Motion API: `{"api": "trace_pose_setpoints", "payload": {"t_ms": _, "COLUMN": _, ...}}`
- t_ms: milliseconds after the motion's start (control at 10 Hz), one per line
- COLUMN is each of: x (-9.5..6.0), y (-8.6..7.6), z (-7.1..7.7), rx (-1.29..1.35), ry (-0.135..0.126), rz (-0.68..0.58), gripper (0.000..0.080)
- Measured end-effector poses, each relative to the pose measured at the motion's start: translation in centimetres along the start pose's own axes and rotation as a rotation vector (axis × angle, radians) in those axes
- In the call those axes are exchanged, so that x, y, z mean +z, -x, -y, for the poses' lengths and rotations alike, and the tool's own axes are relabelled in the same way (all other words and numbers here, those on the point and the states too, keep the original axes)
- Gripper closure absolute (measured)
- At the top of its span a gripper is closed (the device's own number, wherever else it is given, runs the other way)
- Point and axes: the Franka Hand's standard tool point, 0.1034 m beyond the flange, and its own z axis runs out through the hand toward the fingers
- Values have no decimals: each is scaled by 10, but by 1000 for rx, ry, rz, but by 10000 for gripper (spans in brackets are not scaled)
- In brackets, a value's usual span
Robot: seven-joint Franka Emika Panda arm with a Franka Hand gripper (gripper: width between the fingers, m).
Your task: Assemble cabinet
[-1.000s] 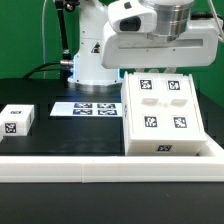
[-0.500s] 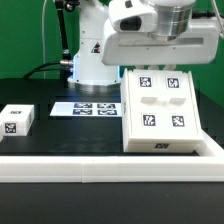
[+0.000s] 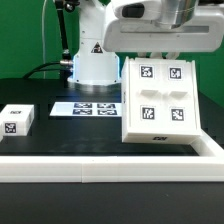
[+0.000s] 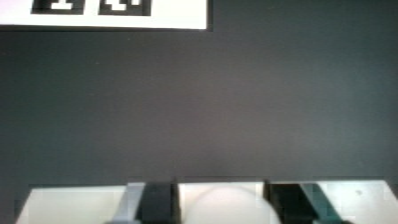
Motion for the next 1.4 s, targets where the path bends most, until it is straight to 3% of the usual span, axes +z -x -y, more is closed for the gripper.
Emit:
{"api": "trace_pose_setpoints", "payload": {"t_ms": 300, "x": 15, "y": 1, "z": 2, "rx": 33, "ry": -6, "rz": 70, "gripper": 574}}
{"api": "trace_pose_setpoints", "payload": {"t_ms": 500, "x": 11, "y": 0, "z": 1, "rx": 94, "ry": -63, "rz": 143, "gripper": 574}}
{"api": "trace_pose_setpoints", "payload": {"t_ms": 800, "x": -2, "y": -2, "z": 4, "rx": 86, "ry": -64, "rz": 170, "gripper": 574}}
{"api": "trace_pose_setpoints", "payload": {"t_ms": 1300, "x": 2, "y": 4, "z": 5, "rx": 51, "ry": -76, "rz": 221, "gripper": 574}}
{"api": "trace_pose_setpoints", "payload": {"t_ms": 1400, "x": -1, "y": 4, "z": 6, "rx": 52, "ry": -89, "rz": 243, "gripper": 574}}
